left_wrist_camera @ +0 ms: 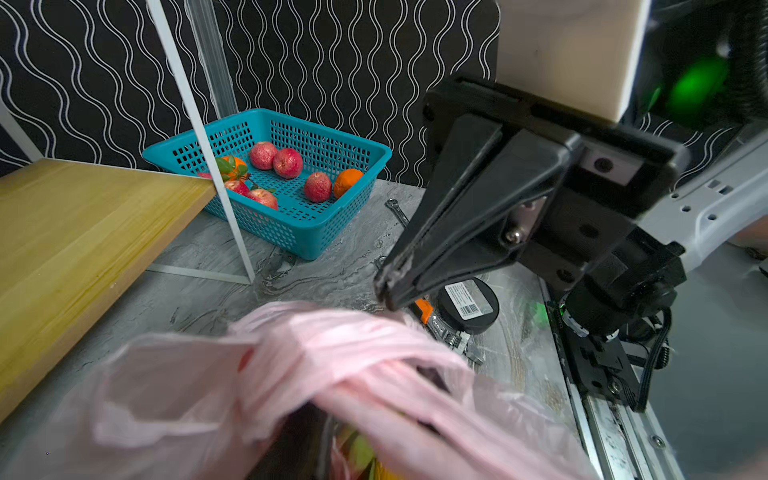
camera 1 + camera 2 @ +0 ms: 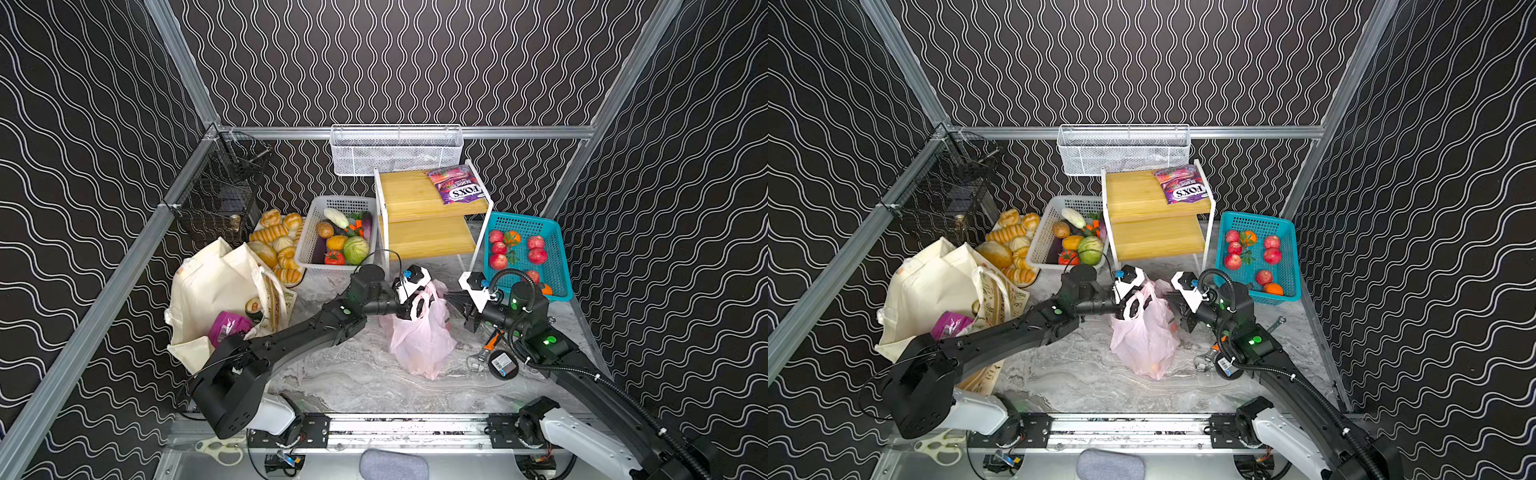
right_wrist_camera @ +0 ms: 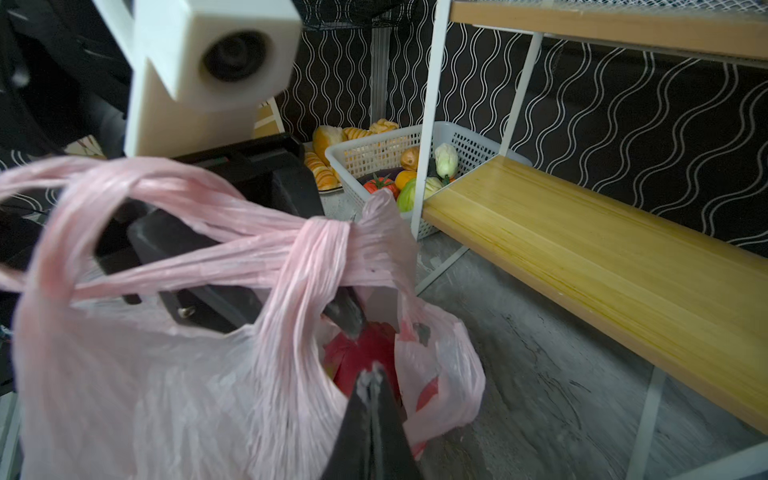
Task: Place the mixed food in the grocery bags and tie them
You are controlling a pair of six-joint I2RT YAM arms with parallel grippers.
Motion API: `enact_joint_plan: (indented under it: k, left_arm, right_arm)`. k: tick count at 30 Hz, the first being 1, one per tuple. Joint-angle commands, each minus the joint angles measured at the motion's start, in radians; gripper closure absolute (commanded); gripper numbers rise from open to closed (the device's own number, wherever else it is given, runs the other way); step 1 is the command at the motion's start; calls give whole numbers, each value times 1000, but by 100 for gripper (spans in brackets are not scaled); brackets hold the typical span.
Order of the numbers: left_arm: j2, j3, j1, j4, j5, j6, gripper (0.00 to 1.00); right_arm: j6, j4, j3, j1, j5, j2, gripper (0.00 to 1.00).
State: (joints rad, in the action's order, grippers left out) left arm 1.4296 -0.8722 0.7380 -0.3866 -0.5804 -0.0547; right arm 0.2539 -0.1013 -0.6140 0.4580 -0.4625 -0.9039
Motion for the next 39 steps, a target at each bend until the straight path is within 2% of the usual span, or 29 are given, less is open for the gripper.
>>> enact_joint_plan:
  k: [1,5,11,14,16,20,21,25,26,27,29,32,39]
  left_arm:
    - [-9,-1,-3,4,1,-3,63]
    - [-18,-3,-2,30,3,-11,53]
    - [-34,-3,-4,65,13,-24,43]
    - [-47,8,-5,68,31,-28,41]
    - [-55,16,-7,62,37,-26,45]
    - [-53,19,-10,46,29,-19,73]
    - [-48,16,-11,42,20,-17,77]
    - [-27,4,-10,20,0,-4,86]
    - [-21,5,-10,7,-3,4,85]
    - [-14,3,-11,-2,-5,10,82]
    - [-8,-5,-10,5,-2,8,64]
    - [-26,-2,-11,25,35,2,48]
    - [-103,29,-22,92,97,-45,36]
  right_arm:
    - [-9,-2,-1,1,24,-4,100]
    - [-25,-27,-11,2,-24,-28,90]
    - [-46,-70,-16,1,-110,-59,73]
    - [-48,-86,-18,2,-107,-65,69]
    - [-45,-99,-16,1,-105,-67,68]
    - [-62,-123,-29,2,-113,-82,65]
    - [-87,-133,-35,-1,-95,-87,66]
    - [-84,-123,-64,-16,-139,-127,68]
    - [-84,-108,-74,-47,-175,-143,69]
    - [-82,-92,-85,-53,-216,-158,70]
    - [-73,-52,-99,-53,-283,-180,71]
    - [-86,-43,-81,-53,-296,-174,71]
    - [-86,-40,-48,-53,-269,-144,72]
